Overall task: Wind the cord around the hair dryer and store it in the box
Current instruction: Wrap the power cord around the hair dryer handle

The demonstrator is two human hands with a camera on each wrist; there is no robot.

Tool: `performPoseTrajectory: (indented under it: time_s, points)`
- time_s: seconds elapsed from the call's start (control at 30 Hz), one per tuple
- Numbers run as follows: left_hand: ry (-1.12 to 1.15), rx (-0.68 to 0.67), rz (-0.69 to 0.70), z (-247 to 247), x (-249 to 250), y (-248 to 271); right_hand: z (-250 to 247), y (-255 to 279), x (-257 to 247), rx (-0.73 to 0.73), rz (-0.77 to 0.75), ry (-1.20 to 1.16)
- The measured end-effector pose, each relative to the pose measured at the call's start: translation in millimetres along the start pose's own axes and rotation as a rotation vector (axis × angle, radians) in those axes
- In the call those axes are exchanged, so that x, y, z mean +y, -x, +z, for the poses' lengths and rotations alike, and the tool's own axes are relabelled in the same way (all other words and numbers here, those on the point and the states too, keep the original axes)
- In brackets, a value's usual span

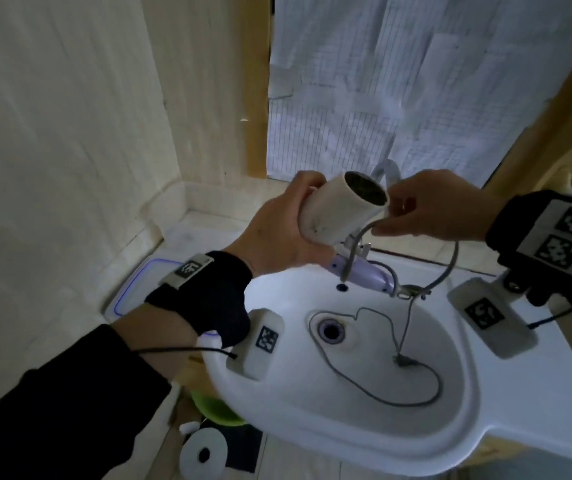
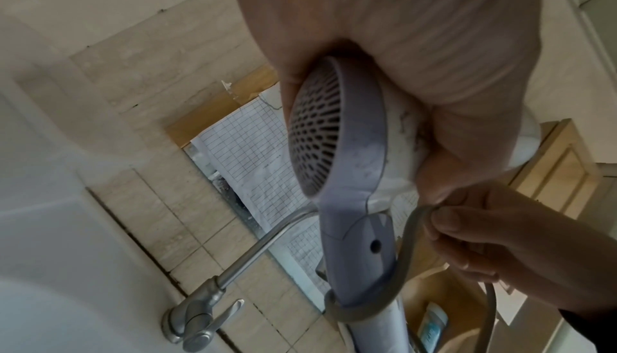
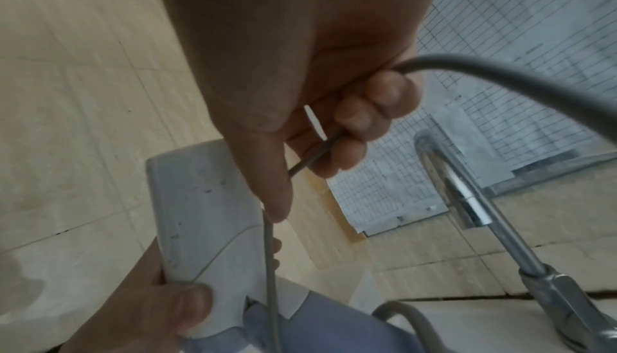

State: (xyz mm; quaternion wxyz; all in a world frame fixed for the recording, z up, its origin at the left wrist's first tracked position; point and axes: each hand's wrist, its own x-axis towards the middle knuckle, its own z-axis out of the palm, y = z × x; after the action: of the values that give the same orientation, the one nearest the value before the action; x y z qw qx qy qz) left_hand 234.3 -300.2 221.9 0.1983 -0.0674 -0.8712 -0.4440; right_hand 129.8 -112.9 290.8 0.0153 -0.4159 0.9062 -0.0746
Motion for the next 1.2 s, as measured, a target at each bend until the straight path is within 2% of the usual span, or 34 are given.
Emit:
performPoseTrajectory:
  time_s: [0.1, 0.23, 0.37, 0.53, 0.6, 0.73, 0.93, 1.1, 1.2]
  points:
    - [0.010, 0.000, -0.007, -3, -5, 3, 2, -2, -2, -0.013, 0.022, 0.006]
    - [0.047, -0.022, -0.035, -5, -11, 12, 10, -4, -2, -0.106, 0.048, 0.114]
    - [0.045, -0.086, -0.083, -5, -16, 22, 22, -6, -6, -0.175, -0.032, 0.192]
    - [0.046, -0.152, -0.119, -9, -25, 38, 22, -10, -2, -0.422, -0.106, -0.008]
    - [0.055, -0.151, -0.135, -12, -28, 42, 26, -11, -2, -0.453, -0.101, -0.020]
    - [0.019, -0.146, -0.140, -17, -31, 48, 39, -15, -5, -0.324, -0.072, 0.182]
    - [-0.070, -0.121, -0.128, -20, -35, 54, 53, -6, -17, -0.249, -0.032, 0.584]
    - [-0.046, -0.139, -0.130, -18, -35, 58, 56, -4, -23, -0.135, -0.269, 0.839]
    - [0.044, -0.123, -0.150, -25, -34, 60, 55, -3, -11, -0.038, -0.344, 0.736]
